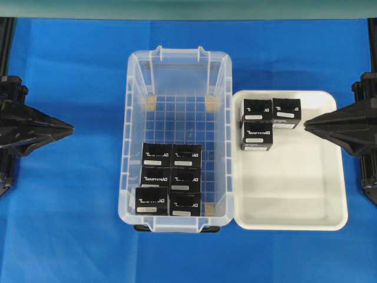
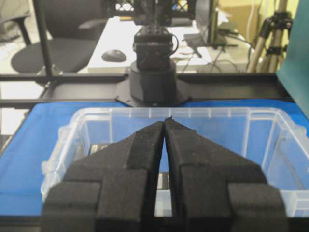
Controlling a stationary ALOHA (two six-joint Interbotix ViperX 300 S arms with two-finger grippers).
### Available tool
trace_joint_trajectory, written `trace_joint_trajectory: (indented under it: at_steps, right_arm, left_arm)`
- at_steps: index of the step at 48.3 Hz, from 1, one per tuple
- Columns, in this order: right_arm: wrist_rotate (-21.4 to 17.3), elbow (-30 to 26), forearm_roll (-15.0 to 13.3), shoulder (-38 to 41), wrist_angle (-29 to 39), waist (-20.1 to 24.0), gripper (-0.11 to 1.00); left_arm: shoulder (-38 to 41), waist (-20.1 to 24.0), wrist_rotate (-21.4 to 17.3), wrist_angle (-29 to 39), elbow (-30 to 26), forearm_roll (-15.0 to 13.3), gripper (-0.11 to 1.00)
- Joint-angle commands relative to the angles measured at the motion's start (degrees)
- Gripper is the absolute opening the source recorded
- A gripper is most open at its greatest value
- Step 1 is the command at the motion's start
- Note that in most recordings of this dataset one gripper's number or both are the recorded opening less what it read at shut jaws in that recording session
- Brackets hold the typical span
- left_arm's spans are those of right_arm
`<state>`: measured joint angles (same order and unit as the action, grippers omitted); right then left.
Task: Pick the box from inside the plastic case
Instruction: 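Swing the right gripper from the white tray over the plastic case, then lower the right gripper onto a black box and close on it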
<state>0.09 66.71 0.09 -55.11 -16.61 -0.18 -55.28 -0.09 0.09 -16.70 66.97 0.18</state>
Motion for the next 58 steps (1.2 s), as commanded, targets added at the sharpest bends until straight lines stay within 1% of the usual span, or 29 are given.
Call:
trace_joint_trajectory:
  at_steps: [1, 4, 7, 9, 14, 19, 30, 33, 43, 54, 58]
  right_arm:
    - [-0.79, -0.44, 0.53, 0.97, 0.00, -0.18, 0.14]
    - [-1.32, -1.76, 3.60, 2.20, 2.55, -0.18, 0.12]
    - [-2.37, -3.43, 5.80, 3.78, 6.77, -0.18, 0.04]
    - [-3.16, -5.10, 6.42, 5.45, 10.46, -0.18, 0.02]
    - [-4.22, -9.14, 6.42, 8.79, 17.75, -0.18, 0.00]
    - [-4.66, -14.33, 6.42, 12.30, 24.79, -0.18, 0.00]
    - [-4.66, -28.48, 6.33, 21.88, 44.21, -0.18, 0.00]
    - [-4.66, -33.22, 6.42, 25.31, 49.66, -0.09, 0.00]
    - [-4.04, -44.82, 6.33, 36.74, 64.34, -0.09, 0.00]
    - [-3.78, -58.27, 6.42, 48.43, 74.79, -0.18, 0.00]
    - [-2.46, -62.75, 6.42, 52.12, 77.61, -0.18, 0.00]
  left_arm:
    - [1.67, -0.26, 1.05, 1.32, -0.70, 0.62, 0.14]
    - [1.76, -0.18, 1.05, 2.29, -0.88, 0.70, 0.14]
    - [1.76, -0.09, 1.14, 2.37, -1.23, 0.70, 0.05]
    - [1.76, -0.09, 1.05, 2.37, -1.49, 0.70, 0.01]
    - [1.76, -0.18, 1.05, 3.25, -2.46, 0.70, -0.04]
    - [1.76, -0.09, 1.05, 5.19, -3.25, 0.70, -0.05]
    - [1.76, -0.35, 1.14, 11.95, -5.01, 0.70, -0.05]
    - [1.67, -0.35, 1.14, 12.66, -5.19, 0.62, -0.05]
    - [1.32, -0.09, 1.14, 13.54, -5.27, 0.70, -0.05]
    - [1.93, 0.18, 1.32, 13.54, -5.36, 0.70, -0.05]
    - [2.02, 0.18, 1.32, 13.54, -5.36, 0.70, -0.05]
